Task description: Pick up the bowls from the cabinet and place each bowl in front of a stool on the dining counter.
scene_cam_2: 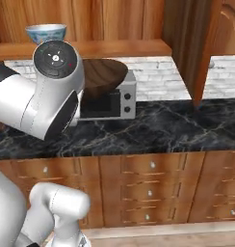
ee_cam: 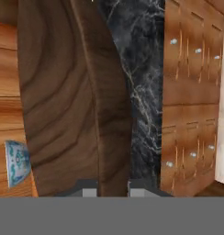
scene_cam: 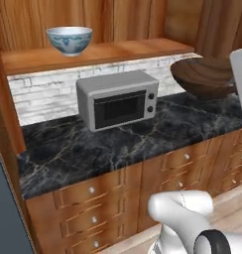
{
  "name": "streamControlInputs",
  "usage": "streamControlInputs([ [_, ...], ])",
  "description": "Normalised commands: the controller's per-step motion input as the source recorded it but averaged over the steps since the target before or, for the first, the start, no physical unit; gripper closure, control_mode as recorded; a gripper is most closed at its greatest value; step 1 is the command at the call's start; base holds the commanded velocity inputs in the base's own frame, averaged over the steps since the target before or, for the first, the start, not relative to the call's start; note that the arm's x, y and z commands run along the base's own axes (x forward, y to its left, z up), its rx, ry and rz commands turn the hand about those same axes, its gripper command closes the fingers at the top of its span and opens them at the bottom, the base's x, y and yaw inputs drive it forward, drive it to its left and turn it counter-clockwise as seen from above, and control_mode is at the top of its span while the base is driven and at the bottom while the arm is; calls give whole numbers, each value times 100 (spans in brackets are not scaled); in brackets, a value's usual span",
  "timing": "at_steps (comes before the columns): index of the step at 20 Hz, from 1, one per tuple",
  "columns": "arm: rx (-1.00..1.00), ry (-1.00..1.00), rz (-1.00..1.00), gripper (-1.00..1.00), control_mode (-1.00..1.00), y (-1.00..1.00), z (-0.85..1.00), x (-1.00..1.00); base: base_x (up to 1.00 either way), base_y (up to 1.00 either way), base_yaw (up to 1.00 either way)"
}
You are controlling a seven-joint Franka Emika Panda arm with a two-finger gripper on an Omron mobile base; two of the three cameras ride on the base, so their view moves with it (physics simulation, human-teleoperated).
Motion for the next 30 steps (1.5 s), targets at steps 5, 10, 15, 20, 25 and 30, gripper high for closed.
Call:
streamControlInputs([
  [5,0,0,0,100,100,0,0,0,-51,1,-99],
  [10,0,0,0,100,100,0,0,0,-33,0,-100],
  [15,0,0,0,100,100,0,0,0,-12,0,-100],
  [20,0,0,0,100,100,0,0,0,-2,0,-100],
  [25,0,0,0,100,100,0,0,0,0,-5,-98],
  [30,0,0,0,100,100,0,0,0,0,-5,-95],
])
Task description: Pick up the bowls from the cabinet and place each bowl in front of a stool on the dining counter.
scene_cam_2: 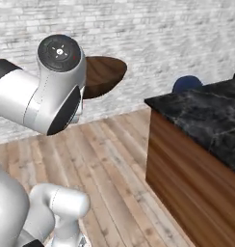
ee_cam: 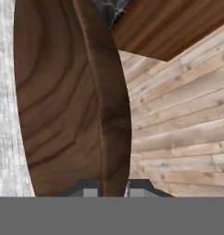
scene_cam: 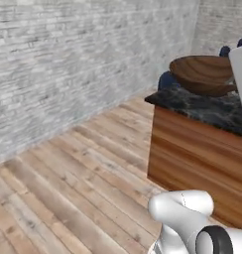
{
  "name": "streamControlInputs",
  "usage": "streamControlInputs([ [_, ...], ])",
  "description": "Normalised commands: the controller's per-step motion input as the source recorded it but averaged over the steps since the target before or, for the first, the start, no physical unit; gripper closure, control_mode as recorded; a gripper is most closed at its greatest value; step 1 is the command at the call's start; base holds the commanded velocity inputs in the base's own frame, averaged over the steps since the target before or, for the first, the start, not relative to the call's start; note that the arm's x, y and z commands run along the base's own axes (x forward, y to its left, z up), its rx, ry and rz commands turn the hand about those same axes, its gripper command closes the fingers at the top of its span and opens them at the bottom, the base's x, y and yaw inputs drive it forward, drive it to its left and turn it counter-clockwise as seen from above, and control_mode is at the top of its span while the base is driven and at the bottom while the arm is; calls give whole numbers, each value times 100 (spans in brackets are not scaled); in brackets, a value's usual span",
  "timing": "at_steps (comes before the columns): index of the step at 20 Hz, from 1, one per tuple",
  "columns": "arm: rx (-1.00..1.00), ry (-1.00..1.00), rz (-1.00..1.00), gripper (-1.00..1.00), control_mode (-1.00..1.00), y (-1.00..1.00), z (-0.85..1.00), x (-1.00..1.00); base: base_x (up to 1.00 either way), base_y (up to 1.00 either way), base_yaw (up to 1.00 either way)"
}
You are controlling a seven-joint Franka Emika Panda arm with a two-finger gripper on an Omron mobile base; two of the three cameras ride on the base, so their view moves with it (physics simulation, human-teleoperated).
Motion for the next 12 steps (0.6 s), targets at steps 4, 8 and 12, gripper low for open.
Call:
streamControlInputs([
  [4,0,0,0,100,100,0,0,0,3,0,-92],
  [8,0,0,0,100,100,0,0,0,6,2,-81],
  [12,0,0,0,100,100,0,0,0,3,33,-73],
])
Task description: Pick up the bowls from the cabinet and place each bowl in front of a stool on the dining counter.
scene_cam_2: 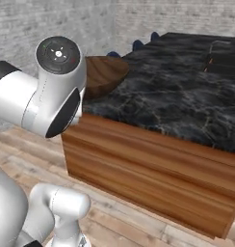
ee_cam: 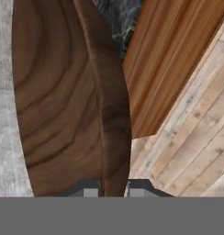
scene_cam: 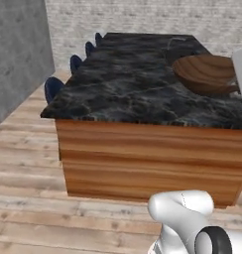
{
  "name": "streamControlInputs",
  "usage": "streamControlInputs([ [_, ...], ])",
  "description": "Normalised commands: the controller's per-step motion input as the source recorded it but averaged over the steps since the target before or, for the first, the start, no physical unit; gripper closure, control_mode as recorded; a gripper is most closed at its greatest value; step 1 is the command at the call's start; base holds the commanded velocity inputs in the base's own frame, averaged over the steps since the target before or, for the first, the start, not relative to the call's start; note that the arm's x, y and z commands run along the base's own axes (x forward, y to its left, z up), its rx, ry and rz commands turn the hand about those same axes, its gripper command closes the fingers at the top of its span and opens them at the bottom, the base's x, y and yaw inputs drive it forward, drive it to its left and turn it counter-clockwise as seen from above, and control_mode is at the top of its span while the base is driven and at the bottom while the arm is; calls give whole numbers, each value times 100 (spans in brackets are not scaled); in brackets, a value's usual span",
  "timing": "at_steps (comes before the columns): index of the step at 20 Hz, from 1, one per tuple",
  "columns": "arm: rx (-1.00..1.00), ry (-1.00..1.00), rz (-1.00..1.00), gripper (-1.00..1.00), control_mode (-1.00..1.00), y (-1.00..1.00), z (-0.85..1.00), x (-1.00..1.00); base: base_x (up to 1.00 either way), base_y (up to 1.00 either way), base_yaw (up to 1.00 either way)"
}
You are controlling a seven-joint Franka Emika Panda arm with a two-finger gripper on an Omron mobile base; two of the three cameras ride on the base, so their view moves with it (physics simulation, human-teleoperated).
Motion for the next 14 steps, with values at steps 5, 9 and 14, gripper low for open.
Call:
streamControlInputs([
  [5,0,0,0,100,100,0,0,0,33,97,-38],
  [9,0,0,0,100,100,0,0,0,68,100,-23],
  [14,0,0,0,100,100,0,0,0,37,100,-26],
])
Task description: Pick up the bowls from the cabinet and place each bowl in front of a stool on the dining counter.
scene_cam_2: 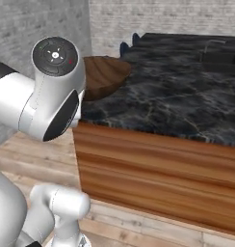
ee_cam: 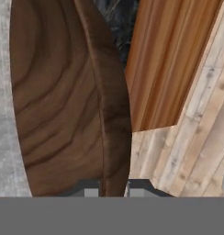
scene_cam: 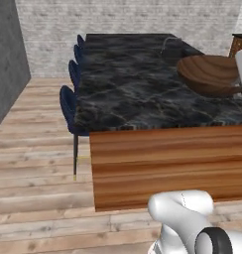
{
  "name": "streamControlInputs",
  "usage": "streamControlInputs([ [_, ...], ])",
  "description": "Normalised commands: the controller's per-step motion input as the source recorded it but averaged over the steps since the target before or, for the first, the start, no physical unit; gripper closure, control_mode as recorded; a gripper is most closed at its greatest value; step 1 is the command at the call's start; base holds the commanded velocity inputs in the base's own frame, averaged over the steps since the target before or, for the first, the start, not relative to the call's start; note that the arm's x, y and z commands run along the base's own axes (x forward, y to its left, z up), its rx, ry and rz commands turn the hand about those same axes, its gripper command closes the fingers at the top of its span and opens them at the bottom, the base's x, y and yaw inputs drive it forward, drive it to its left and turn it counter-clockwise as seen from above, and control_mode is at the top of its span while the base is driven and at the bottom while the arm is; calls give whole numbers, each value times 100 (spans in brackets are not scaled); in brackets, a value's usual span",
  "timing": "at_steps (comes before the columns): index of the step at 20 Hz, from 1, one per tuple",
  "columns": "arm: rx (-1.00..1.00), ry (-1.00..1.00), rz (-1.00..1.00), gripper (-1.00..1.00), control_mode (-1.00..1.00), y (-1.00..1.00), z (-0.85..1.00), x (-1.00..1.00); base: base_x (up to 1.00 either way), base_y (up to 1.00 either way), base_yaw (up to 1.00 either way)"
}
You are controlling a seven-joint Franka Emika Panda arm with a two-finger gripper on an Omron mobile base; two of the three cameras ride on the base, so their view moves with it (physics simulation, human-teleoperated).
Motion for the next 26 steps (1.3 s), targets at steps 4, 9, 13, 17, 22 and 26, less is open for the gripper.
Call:
streamControlInputs([
  [4,0,0,0,100,100,0,0,0,5,100,-26],
  [9,0,0,0,100,100,0,0,0,21,100,-25],
  [13,0,0,0,100,100,0,0,0,38,98,-25],
  [17,0,0,0,100,100,0,0,0,75,76,-33],
  [22,0,0,0,100,100,0,0,0,80,96,-42],
  [26,0,0,0,100,100,0,0,0,33,100,-52],
])
